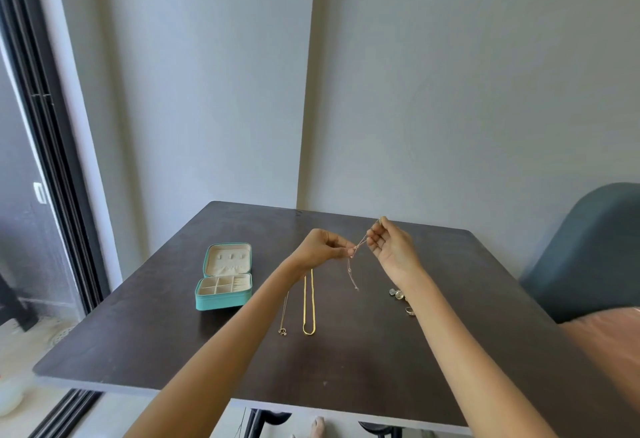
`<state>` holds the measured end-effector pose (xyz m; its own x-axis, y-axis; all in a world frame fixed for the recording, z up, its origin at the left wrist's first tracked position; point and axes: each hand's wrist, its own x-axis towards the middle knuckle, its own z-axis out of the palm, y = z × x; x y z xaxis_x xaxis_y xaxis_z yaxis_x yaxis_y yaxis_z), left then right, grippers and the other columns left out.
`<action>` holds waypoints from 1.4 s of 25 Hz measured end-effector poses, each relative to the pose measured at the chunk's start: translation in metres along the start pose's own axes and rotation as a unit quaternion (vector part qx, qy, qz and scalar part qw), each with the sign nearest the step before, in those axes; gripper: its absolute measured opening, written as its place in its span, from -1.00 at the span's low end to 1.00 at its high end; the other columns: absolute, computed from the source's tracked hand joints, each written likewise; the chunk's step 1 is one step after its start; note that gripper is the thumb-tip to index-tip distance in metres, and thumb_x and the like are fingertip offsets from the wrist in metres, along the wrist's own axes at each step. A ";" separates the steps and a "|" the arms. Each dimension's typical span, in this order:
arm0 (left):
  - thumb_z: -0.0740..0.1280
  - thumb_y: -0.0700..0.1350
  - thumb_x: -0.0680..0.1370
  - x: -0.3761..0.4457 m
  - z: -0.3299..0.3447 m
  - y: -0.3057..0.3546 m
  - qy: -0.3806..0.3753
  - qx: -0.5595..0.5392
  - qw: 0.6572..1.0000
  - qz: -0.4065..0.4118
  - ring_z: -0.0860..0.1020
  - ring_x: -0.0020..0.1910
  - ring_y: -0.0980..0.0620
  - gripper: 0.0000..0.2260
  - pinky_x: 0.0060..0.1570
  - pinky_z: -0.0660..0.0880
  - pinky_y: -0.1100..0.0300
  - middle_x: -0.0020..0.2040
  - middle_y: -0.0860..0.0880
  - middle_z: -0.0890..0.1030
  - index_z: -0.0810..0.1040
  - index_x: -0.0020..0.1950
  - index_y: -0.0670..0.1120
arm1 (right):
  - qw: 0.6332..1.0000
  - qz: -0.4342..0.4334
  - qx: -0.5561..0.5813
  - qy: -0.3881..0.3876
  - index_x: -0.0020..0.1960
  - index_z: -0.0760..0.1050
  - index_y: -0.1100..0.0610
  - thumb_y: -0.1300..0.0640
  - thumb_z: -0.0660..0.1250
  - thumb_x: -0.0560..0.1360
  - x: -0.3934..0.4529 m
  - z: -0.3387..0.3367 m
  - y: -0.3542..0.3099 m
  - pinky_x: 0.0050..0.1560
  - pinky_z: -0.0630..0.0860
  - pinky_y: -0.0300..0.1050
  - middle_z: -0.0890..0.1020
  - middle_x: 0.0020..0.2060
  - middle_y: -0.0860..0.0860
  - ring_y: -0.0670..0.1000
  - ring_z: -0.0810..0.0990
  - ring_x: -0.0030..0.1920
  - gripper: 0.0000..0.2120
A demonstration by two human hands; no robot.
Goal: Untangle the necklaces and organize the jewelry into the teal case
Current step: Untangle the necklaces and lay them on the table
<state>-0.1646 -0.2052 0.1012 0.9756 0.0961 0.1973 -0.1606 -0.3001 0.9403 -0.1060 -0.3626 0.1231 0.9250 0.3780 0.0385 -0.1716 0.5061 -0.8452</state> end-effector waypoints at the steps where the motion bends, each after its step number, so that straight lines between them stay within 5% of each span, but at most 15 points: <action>1: 0.44 -0.28 0.44 -0.001 -0.001 -0.001 0.003 0.001 1.000 0.003 0.61 -0.20 0.17 -0.85 -0.11 0.54 0.37 -0.17 -0.05 0.66 0.65 0.00 -0.25 | 1.000 0.001 0.015 0.008 -0.22 0.43 0.15 0.18 0.20 0.60 0.000 -0.003 0.001 -0.24 0.51 -0.24 0.50 -0.42 -0.03 -0.08 0.50 -0.37 -0.79; 7: 0.33 -0.36 0.50 -0.002 0.003 -0.002 0.053 0.007 0.998 0.022 0.59 -0.16 0.04 -0.82 0.02 0.54 0.26 -0.18 -0.12 0.62 0.58 0.07 -0.20 | 0.999 0.032 0.008 0.007 -0.25 0.33 0.12 0.21 0.20 0.59 -0.001 -0.010 0.012 -0.47 0.33 -0.29 0.36 -0.53 -0.06 -0.12 0.27 -0.55 -0.77; 11: 0.39 -0.28 0.48 -0.001 0.002 -0.008 0.099 0.123 0.987 0.028 0.63 -0.10 0.02 -0.84 0.04 0.52 0.24 -0.13 -0.11 0.68 0.62 0.04 -0.17 | 0.999 0.017 0.031 -0.002 -0.11 0.42 0.13 0.26 0.23 0.56 -0.002 -0.011 0.015 -0.55 0.36 -0.30 0.62 -0.25 0.04 -0.12 0.41 -0.53 -0.91; 15: 0.42 -0.21 0.47 -0.002 -0.002 -0.015 0.085 0.256 0.961 0.060 0.60 -0.09 0.07 -0.86 -0.02 0.49 0.26 -0.06 -0.07 0.69 0.68 0.01 -0.14 | 0.999 -0.009 0.044 0.010 0.03 0.48 0.11 0.43 0.09 0.50 0.001 -0.015 0.013 -0.53 0.41 -0.31 0.70 -0.10 0.03 -0.07 0.56 -0.46 -0.68; 18: 0.33 -0.25 0.50 -0.001 -0.005 -0.018 0.113 0.270 0.954 0.066 0.53 -0.14 0.10 -0.84 -0.05 0.50 0.21 -0.05 -0.07 0.66 0.68 0.01 -0.13 | 1.000 -0.013 -0.005 0.007 0.03 0.50 0.09 0.42 0.20 0.50 0.001 -0.018 0.019 -0.57 0.35 -0.35 0.69 -0.08 -0.02 -0.12 0.52 -0.48 -0.72; 21: 0.24 -0.27 0.52 0.001 -0.010 -0.025 0.168 0.238 0.956 0.040 0.46 -0.20 0.12 -0.78 -0.16 0.38 0.31 -0.07 -0.04 0.56 0.66 -0.01 -0.10 | 0.999 -0.002 -0.037 -0.009 -0.02 0.48 0.08 0.19 0.33 0.51 0.004 -0.027 0.025 -0.65 0.17 -0.37 0.64 -0.19 -0.02 -0.17 0.29 -0.59 -0.93; 27: 0.19 -0.29 0.52 0.005 -0.016 -0.026 0.182 0.222 0.957 0.033 0.42 -0.23 0.08 -0.77 -0.17 0.32 0.28 -0.15 0.01 0.43 0.64 -0.05 -0.11 | 0.995 0.039 -0.091 0.004 -0.19 0.46 0.13 -0.06 0.29 0.52 0.002 -0.046 0.040 -0.62 0.12 -0.31 0.33 -0.55 -0.05 -0.14 0.20 -0.61 -0.74; 31: 0.17 -0.29 0.51 0.003 -0.015 -0.028 0.189 0.206 0.960 0.008 0.43 -0.16 0.02 -0.82 -0.15 0.36 0.20 -0.19 -0.03 0.48 0.56 -0.15 -0.18 | 0.992 0.075 -0.077 -0.065 -0.51 0.23 0.05 -0.01 0.17 0.59 -0.001 -0.044 0.041 -0.58 0.21 -0.25 0.21 -0.64 -0.06 -0.09 0.17 -0.60 -0.50; 35: 0.14 -0.29 0.49 -0.002 -0.027 -0.030 0.180 0.103 0.976 -0.065 0.45 -0.38 -0.01 -0.77 -0.24 0.44 0.17 -0.39 -0.05 0.47 0.46 -0.33 -0.14 | 0.994 0.087 -0.002 -0.072 -0.55 0.19 0.05 0.10 0.15 0.53 0.000 -0.054 0.033 -0.68 0.05 -0.27 0.18 -0.64 -0.07 -0.12 0.12 -0.66 -0.53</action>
<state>-0.1654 -0.1710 0.0804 0.8636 0.4627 0.2001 0.0309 -0.4447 0.8951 -0.0939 -0.3877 0.0669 0.8237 0.5661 -0.0324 -0.3223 0.4205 -0.8481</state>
